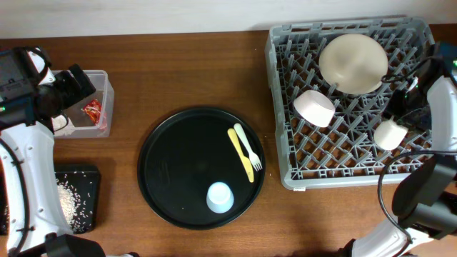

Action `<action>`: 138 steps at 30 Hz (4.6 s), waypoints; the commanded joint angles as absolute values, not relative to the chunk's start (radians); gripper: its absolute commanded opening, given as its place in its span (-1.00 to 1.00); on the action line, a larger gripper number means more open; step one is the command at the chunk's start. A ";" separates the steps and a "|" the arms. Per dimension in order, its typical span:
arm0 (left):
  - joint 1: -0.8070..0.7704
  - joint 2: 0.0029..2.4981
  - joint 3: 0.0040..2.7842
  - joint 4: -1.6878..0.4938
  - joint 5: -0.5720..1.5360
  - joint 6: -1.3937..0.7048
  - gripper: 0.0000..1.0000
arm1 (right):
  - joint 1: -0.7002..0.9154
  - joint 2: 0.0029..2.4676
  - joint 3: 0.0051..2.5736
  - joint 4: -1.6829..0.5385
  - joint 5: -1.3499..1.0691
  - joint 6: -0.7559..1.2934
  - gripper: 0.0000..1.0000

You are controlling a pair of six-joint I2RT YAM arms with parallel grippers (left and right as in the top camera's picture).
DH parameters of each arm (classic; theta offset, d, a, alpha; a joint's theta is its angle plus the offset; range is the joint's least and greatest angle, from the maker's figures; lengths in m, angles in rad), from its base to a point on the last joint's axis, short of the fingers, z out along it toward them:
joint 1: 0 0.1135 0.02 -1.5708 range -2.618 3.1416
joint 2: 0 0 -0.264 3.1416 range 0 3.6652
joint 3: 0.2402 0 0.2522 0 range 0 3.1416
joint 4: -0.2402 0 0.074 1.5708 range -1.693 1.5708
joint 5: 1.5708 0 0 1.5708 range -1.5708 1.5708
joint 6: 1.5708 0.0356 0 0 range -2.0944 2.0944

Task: Sort waste into correct bins and load items into the dishwasher rack
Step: 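Carry the white cup to the rack's right side and release it, then move the right gripper to the light-blue cup and grasp it, then carry the light-blue cup into the rack and release it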

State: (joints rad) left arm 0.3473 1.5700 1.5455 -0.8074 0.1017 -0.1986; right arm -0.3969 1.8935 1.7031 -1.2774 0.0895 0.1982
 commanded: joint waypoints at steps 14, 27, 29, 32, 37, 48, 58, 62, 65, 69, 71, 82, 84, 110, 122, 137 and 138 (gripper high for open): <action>0.352 1.572 1.549 -0.806 0.109 -0.200 0.99 | -0.400 1.940 1.698 -1.280 0.087 0.191 0.21; 0.352 1.572 1.549 -0.806 0.109 -0.200 0.99 | -0.400 1.940 1.687 -1.289 0.087 0.191 0.57; 0.352 1.572 1.549 -0.806 0.109 -0.200 0.99 | -0.400 1.940 1.665 -1.274 0.086 0.191 0.62; 0.352 1.572 1.549 -0.806 0.109 -0.200 0.99 | -0.401 1.936 1.673 -1.267 0.062 0.191 0.58; 0.352 1.572 1.549 -0.806 0.109 -0.200 0.99 | -0.398 1.882 1.878 -1.415 -0.058 0.137 0.56; 0.352 1.572 1.549 -0.806 0.109 -0.200 0.99 | 0.079 1.828 1.927 -1.608 -0.304 -0.048 0.57; 0.352 1.572 1.549 -0.806 0.109 -0.200 0.99 | 0.586 1.855 1.816 -1.415 -0.243 0.010 0.57; 0.352 1.572 1.549 -0.806 0.109 -0.200 0.99 | 0.716 1.855 1.594 -1.245 -0.280 0.087 0.67; 0.352 1.572 1.549 -0.806 0.109 -0.200 0.99 | 0.807 1.855 1.467 -1.108 -0.303 0.099 0.86; 0.352 1.572 1.549 -0.806 0.109 -0.200 0.99 | 0.871 1.855 1.416 -1.027 -0.205 0.138 0.88; 0.352 1.572 1.549 -0.806 0.109 -0.200 0.99 | 0.891 1.855 1.415 -1.028 -0.186 0.138 0.89; 0.352 1.572 1.549 -0.806 0.109 -0.200 0.99 | 0.955 1.855 1.379 -1.019 -0.028 0.245 0.91; 0.352 1.572 1.549 -0.806 0.109 -0.200 0.99 | 0.955 1.855 1.379 -1.005 -0.029 0.245 0.89; 0.352 1.572 1.549 -0.806 0.109 -0.200 0.99 | 0.955 1.850 1.357 -0.963 -0.033 0.297 -0.12; 0.352 1.572 1.549 -0.806 0.109 -0.200 0.99 | 0.759 1.666 1.592 -1.207 0.006 0.297 -0.14; 0.352 1.572 1.549 -0.806 0.109 -0.200 0.99 | -0.171 1.510 1.593 -1.295 0.012 0.187 -0.23; 0.352 1.572 1.549 -0.806 0.109 -0.200 0.99 | -0.171 1.520 1.591 -1.299 0.012 0.187 -0.24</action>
